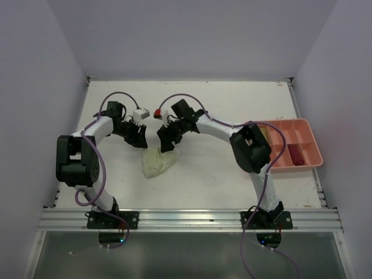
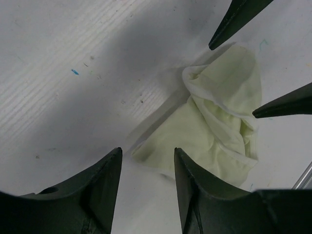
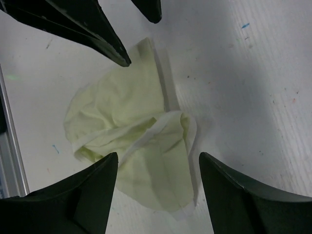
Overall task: Roll the underwear
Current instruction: Move the underwear to the center of the board
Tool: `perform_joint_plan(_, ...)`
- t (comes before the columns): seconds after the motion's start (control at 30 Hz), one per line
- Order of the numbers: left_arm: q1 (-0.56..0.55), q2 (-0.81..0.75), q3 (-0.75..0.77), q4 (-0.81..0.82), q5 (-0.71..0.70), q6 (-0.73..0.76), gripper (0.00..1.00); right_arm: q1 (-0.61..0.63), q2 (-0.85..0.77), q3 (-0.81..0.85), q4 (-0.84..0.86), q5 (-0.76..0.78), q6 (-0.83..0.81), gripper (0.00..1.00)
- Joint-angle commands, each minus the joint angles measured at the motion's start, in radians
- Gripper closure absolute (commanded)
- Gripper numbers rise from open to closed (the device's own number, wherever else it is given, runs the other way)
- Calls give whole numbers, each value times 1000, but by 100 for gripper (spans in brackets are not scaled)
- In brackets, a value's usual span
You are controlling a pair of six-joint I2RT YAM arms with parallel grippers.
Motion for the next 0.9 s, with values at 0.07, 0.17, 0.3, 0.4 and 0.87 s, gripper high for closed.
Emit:
perform_joint_plan(0.07, 0, 31, -23, -6, 20, 33, 53, 17, 62, 100, 34, 42, -19, 29)
perform_joint_plan(0.17, 2, 47, -39, 13, 13, 33, 54, 30, 93, 128, 40, 50, -12, 32)
perform_joint_plan(0.3, 7, 77, -40, 28, 11, 24, 59, 41, 133, 163, 43, 58, 9, 49)
perform_joint_plan(0.4, 10, 82, -39, 31, 19, 22, 74, 40, 121, 159, 40, 59, 9, 77)
perform_joint_plan(0.87, 22, -136, 3, 5, 85, 60, 100, -19, -295, -87, 19, 87, -38, 100)
